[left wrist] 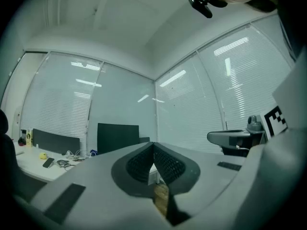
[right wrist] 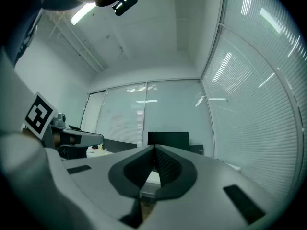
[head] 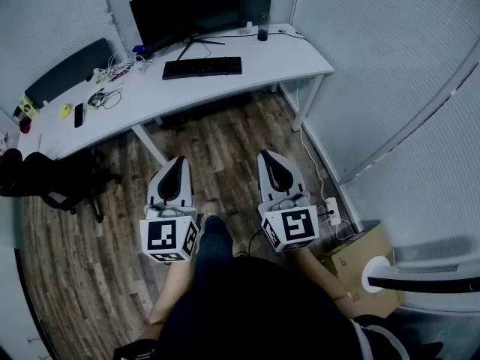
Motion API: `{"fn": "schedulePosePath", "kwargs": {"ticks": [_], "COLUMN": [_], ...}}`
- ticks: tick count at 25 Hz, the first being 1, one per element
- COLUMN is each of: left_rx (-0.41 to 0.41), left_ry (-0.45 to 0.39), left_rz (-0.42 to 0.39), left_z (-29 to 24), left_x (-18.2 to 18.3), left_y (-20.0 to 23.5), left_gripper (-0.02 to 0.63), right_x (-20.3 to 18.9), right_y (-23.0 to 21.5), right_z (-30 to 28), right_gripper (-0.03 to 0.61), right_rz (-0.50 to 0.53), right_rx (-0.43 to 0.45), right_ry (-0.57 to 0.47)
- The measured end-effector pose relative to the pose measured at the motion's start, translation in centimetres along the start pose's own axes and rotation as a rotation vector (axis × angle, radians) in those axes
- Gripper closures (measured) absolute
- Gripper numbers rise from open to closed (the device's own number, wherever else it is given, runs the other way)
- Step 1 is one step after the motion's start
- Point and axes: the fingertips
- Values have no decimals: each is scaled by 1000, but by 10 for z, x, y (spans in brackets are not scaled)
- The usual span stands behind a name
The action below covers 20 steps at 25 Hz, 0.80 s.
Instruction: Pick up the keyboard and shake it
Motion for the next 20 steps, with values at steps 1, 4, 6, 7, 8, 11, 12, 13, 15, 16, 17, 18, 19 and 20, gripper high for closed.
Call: {"fn": "schedulePosePath", "kwargs": {"ticks": [1, 4, 6, 7, 8, 11, 12, 13, 15, 16, 17, 18, 19, 20], "left_rx": [-4, -21, -34, -35, -35, -32, -33, -34, -33, -35, -40, -49, -60, -70], "left_ry": [-1, 0, 2, 2, 1, -2, 0, 2, 6, 9, 13, 17, 21, 23], "left_rz": [-2, -6, -2, 0, 1, 0, 0, 2, 6, 7, 7, 7, 10, 15], "left_z": [-10, -42, -64, -76, -89, -128, -141, -153, -178, -191, -204, -217, -230, -241], "left_x": [-2, -11, -16, -18, -19, -21, -23, -25, -30, -33, -36, -40, -43, -46], "left_y": [5, 20, 34, 43, 53, 91, 105, 119, 146, 158, 169, 178, 187, 197], "left_gripper": [592, 592, 592, 591, 591, 591, 591, 591, 591, 591, 591, 591, 591, 589], "right_x": [-3, -13, -21, -25, -28, -33, -36, -39, -45, -47, -50, -53, -57, -60], "right_y": [-2, -11, -19, -23, -27, -34, -35, -36, -38, -41, -44, -47, -50, -52], "right_z": [-9, -41, -66, -80, -96, -147, -164, -181, -213, -228, -243, -256, -269, -281], "right_gripper": [551, 549, 549, 549, 549, 548, 548, 548, 548, 548, 546, 546, 546, 545], "right_rz": [-4, -13, -17, -18, -18, -22, -24, -23, -17, -14, -13, -11, -10, -10], "right_rx": [5, 10, 2, -2, -4, -1, -2, -5, -14, -21, -30, -41, -52, -62], "right_ry": [-4, -9, 0, 5, 10, 10, 13, 19, 30, 33, 33, 33, 34, 37]}}
Point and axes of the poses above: the fingertips, and each gripper's own axes: z backward along the fingers, y to its left, x out of its top, and after that the axes turned 3 degrees about x, right-handed
